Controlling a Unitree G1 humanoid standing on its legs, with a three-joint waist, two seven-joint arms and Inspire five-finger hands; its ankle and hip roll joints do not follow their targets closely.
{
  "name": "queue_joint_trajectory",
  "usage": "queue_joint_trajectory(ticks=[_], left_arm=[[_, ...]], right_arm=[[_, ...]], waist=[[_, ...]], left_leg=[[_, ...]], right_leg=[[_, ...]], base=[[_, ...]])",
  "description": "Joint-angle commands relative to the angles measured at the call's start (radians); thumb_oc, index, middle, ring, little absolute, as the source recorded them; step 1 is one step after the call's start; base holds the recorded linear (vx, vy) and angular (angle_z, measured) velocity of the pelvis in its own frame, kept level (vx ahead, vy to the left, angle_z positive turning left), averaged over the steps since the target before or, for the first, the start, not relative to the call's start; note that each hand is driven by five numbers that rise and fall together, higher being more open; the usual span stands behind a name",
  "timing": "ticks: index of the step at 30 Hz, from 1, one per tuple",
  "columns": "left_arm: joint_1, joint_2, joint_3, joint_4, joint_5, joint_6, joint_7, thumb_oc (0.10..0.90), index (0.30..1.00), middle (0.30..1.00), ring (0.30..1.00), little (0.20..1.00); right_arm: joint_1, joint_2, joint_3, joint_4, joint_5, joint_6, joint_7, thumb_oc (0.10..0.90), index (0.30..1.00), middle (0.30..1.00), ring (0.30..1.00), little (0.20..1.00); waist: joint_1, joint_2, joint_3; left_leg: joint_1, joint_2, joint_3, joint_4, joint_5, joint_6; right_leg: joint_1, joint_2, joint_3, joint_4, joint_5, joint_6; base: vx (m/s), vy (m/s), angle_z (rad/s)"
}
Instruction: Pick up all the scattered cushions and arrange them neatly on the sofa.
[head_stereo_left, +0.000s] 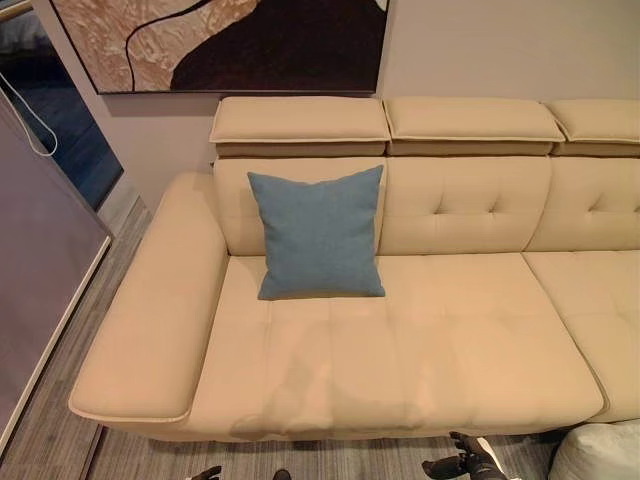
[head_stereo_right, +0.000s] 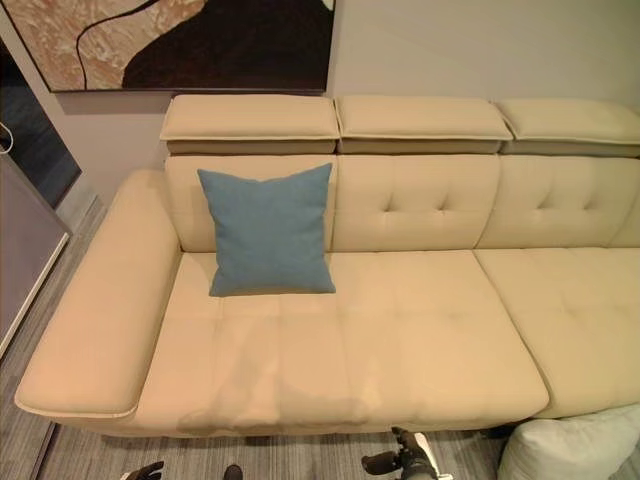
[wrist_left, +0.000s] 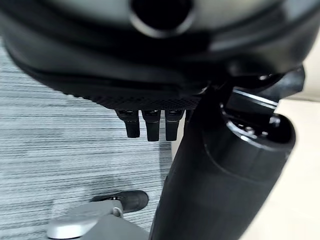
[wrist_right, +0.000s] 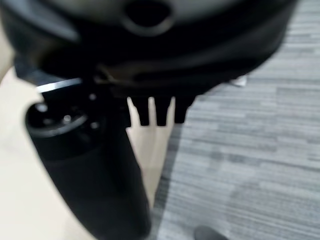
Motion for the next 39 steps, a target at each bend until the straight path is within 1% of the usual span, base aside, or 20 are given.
queue_joint_trajectory(ticks=[1, 2, 4, 8, 10, 13, 18, 19, 20, 22, 25, 27, 28, 30, 32, 34, 35, 36, 37, 39], left_arm=[[-0.072, 0.02, 0.014, -0.015, 0.025, -0.018, 0.004, 0.8, 0.9, 0.9, 0.9, 0.9], [-0.072, 0.02, 0.014, -0.015, 0.025, -0.018, 0.004, 0.8, 0.9, 0.9, 0.9, 0.9], [-0.078, 0.013, 0.008, -0.02, 0.009, -0.022, 0.005, 0.8, 0.9, 0.9, 0.9, 0.9], [-0.092, -0.005, -0.004, -0.02, -0.013, -0.025, 0.009, 0.8, 0.9, 0.9, 0.9, 0.9], [-0.103, -0.009, -0.013, -0.017, -0.012, -0.026, 0.009, 0.8, 0.9, 0.9, 0.9, 0.9], [-0.122, -0.009, -0.028, -0.019, 0.0, -0.024, 0.006, 0.8, 0.9, 0.9, 0.9, 0.9], [-0.161, 0.012, -0.048, -0.044, 0.007, -0.026, 0.007, 0.8, 0.9, 0.9, 0.9, 0.9], [-0.17, 0.02, -0.047, -0.05, -0.001, -0.026, 0.012, 0.8, 0.9, 0.9, 0.9, 0.9], [-0.172, 0.023, -0.047, -0.058, -0.006, -0.028, 0.013, 0.8, 0.9, 0.9, 0.9, 0.9], [-0.166, 0.024, -0.047, -0.058, -0.001, -0.025, 0.006, 0.8, 0.9, 0.9, 0.9, 0.9], [-0.145, 0.026, -0.041, -0.057, 0.017, -0.019, -0.005, 0.8, 0.9, 0.9, 0.9, 0.9], [-0.13, 0.024, -0.032, -0.052, 0.025, -0.016, -0.009, 0.8, 0.9, 0.9, 0.9, 0.9], [-0.118, 0.023, -0.033, -0.049, 0.036, -0.01, -0.01, 0.8, 0.9, 0.9, 0.9, 0.9], [-0.112, 0.015, -0.018, -0.042, 0.032, -0.011, -0.007, 0.8, 0.9, 0.9, 0.9, 0.9], [-0.123, 0.001, -0.033, -0.027, 0.035, -0.009, -0.004, 0.8, 0.9, 0.9, 0.9, 0.9], [-0.138, -0.008, -0.054, -0.03, 0.044, -0.004, -0.003, 0.8, 0.9, 0.9, 0.9, 0.9], [-0.145, -0.014, -0.07, -0.037, 0.042, -0.003, 0.0, 0.8, 0.9, 0.9, 0.9, 0.9], [-0.148, -0.021, -0.08, -0.037, 0.036, -0.004, 0.006, 0.8, 0.9, 0.9, 0.9, 0.9], [-0.149, -0.025, -0.084, -0.037, 0.034, -0.005, 0.005, 0.8, 0.9, 0.9, 0.9, 0.9], [-0.15, -0.027, -0.086, -0.037, 0.032, -0.006, 0.007, 0.8, 0.9, 0.9, 0.9, 0.9]], right_arm=[[-0.048, -0.031, 0.006, 0.008, 0.024, -0.03, -0.03, 0.8, 0.9, 0.9, 0.9, 0.9], [-0.048, -0.031, 0.006, 0.008, 0.024, -0.03, -0.03, 0.8, 0.9, 0.9, 0.9, 0.9], [-0.052, -0.034, 0.008, 0.013, 0.024, -0.028, -0.034, 0.8, 0.9, 0.9, 0.9, 0.9], [-0.06, -0.04, 0.019, 0.029, 0.015, -0.017, -0.041, 0.8, 0.9, 0.9, 0.9, 0.9], [-0.063, -0.043, 0.018, 0.03, 0.014, -0.013, -0.042, 0.8, 0.9, 0.9, 0.9, 0.9], [-0.074, -0.045, 0.009, 0.026, 0.025, -0.008, -0.044, 0.8, 0.9, 0.9, 0.9, 0.9], [-0.079, -0.028, -0.001, 0.001, 0.046, -0.006, -0.054, 0.8, 0.9, 0.9, 0.9, 0.9], [-0.081, -0.027, -0.003, -0.003, 0.045, -0.007, -0.061, 0.8, 0.9, 0.9, 0.9, 0.9], [-0.077, -0.024, -0.001, -0.002, 0.045, -0.008, -0.061, 0.8, 0.9, 0.9, 0.9, 0.9], [-0.06, -0.02, -0.002, 0.004, 0.041, -0.012, -0.06, 0.8, 0.9, 0.9, 0.9, 0.9], [-0.034, -0.022, -0.014, 0.022, 0.035, -0.015, -0.055, 0.8, 0.9, 0.9, 0.9, 0.9], [-0.028, -0.022, -0.014, 0.034, 0.027, -0.014, -0.053, 0.8, 0.9, 0.9, 0.9, 0.9], [-0.026, -0.018, -0.012, 0.033, 0.023, -0.007, -0.057, 0.8, 0.9, 0.9, 0.9, 0.9], [-0.031, -0.023, -0.008, 0.031, 0.026, -0.006, -0.065, 0.8, 0.9, 0.9, 0.9, 0.9], [-0.023, -0.03, -0.019, 0.02, 0.049, -0.014, -0.074, 0.8, 0.9, 0.9, 0.9, 0.9], [-0.014, -0.038, -0.035, 0.014, 0.068, -0.018, -0.085, 0.8, 0.9, 0.9, 0.9, 0.9], [-0.012, -0.039, -0.039, 0.02, 0.075, -0.018, -0.092, 0.8, 0.9, 0.9, 0.9, 0.9], [-0.012, -0.042, -0.038, 0.033, 0.071, -0.014, -0.098, 0.8, 0.9, 0.9, 0.9, 0.9], [-0.011, -0.043, -0.037, 0.039, 0.069, -0.013, -0.102, 0.8, 0.9, 0.9, 0.9, 0.9], [-0.01, -0.044, -0.037, 0.042, 0.067, -0.013, -0.104, 0.8, 0.9, 0.9, 0.9, 0.9]], waist=[[-0.015, -0.049, 0.031], [-0.015, -0.049, 0.031], [-0.004, -0.053, 0.047], [0.019, -0.058, 0.06], [0.012, -0.049, 0.061], [-0.01, -0.045, 0.068], [-0.029, -0.055, 0.107], [-0.02, -0.052, 0.12], [-0.005, -0.044, 0.125], [0.001, -0.033, 0.118], [0.017, -0.022, 0.093], [0.054, -0.016, 0.074], [0.081, -0.035, 0.064], [0.084, -0.04, 0.051], [0.054, -0.033, 0.071], [0.029, -0.023, 0.096], [0.031, -0.022, 0.113], [0.043, -0.026, 0.117], [0.047, -0.029, 0.11], [0.051, -0.031, 0.109]], left_leg=[[0.011, -0.087, -0.044, 0.079, -0.144, 0.009], [0.011, -0.087, -0.044, 0.08, -0.145, 0.009], [-0.018, -0.101, -0.102, 0.122, -0.152, 0.001], [-0.062, -0.149, -0.277, 0.171, -0.166, -0.005], [-0.052, -0.157, -0.312, 0.147, -0.167, 0.003], [-0.037, -0.159, -0.291, 0.118, -0.163, 0.021], [-0.063, -0.172, -0.207, 0.122, -0.154, 0.045], [-0.069, -0.163, -0.182, 0.129, -0.153, 0.049], [-0.082, -0.153, -0.151, 0.125, -0.142, 0.052], [-0.085, -0.138, -0.11, 0.105, -0.12, 0.056], [-0.081, -0.112, -0.054, 0.08, -0.103, 0.066], [-0.095, -0.087, 0.008, 0.075, -0.094, 0.064], [-0.089, -0.086, 0.055, 0.062, -0.091, 0.061], [-0.097, -0.073, 0.087, 0.059, -0.081, 0.054], [-0.099, -0.053, 0.08, 0.077, -0.076, 0.035], [-0.108, -0.034, 0.075, 0.117, -0.078, 0.018], [-0.115, -0.05, 0.024, 0.155, -0.088, 0.011], [-0.129, -0.098, -0.077, 0.168, -0.104, 0.008], [-0.138, -0.121, -0.121, 0.165, -0.105, 0.007], [-0.143, -0.135, -0.142, 0.171, -0.108, 0.007]], right_leg=[[0.0, -0.044, 0.033, -0.028, 0.04, 0.095], [0.0, -0.044, 0.034, -0.028, 0.04, 0.095], [-0.01, -0.047, 0.053, -0.028, 0.052, 0.095], [-0.056, -0.051, 0.122, -0.018, 0.079, 0.101], [-0.084, -0.048, 0.153, -0.009, 0.09, 0.11], [-0.15, -0.058, 0.193, 0.014, 0.124, 0.133], [-0.258, -0.054, 0.247, 0.059, 0.173, 0.181], [-0.271, -0.05, 0.217, 0.086, 0.161, 0.174], [-0.268, -0.071, 0.129, 0.111, 0.134, 0.157], [-0.235, -0.091, 0.016, 0.171, 0.08, 0.128], [-0.172, -0.097, -0.056, 0.24, 0.009, 0.104], [-0.097, -0.132, -0.156, 0.246, -0.027, 0.101], [-0.045, -0.136, -0.168, 0.191, -0.021, 0.106], [-0.041, -0.113, -0.142, 0.114, -0.017, 0.122], [-0.036, -0.078, -0.092, 0.051, -0.009, 0.106], [-0.033, -0.064, -0.09, 0.043, -0.006, 0.091], [-0.035, -0.057, -0.073, 0.049, -0.005, 0.082], [-0.039, -0.044, -0.043, 0.049, 0.004, 0.078], [-0.043, -0.038, -0.026, 0.045, 0.009, 0.08], [-0.041, -0.035, -0.011, 0.042, 0.011, 0.083]], base=[[-0.06, -0.006, -0.02], [-0.09, 0.005, -0.23], [-0.12, 0.015, -0.41], [-0.14, 0.066, -0.84], [-0.1, 0.134, -0.91], [-0.13, 0.196, -0.58], [-0.2, 0.167, -1.16], [-0.32, 0.109, -0.94], [-0.25, 0.117, -1.17], [-0.16, 0.112, -1.22], [-0.1, 0.041, -1.07], [-0.16, -0.05, -1.34], [-0.14, -0.12, -1.67], [-0.1, -0.209, -1.66], [-0.09, -0.3, -0.9], [-0.07, -0.202, 0.08], [0.02, -0.116, 0.11], [0.04, -0.089, -0.33], [0.05, -0.053, -0.73], [0.05, 0.0, -0.81]])
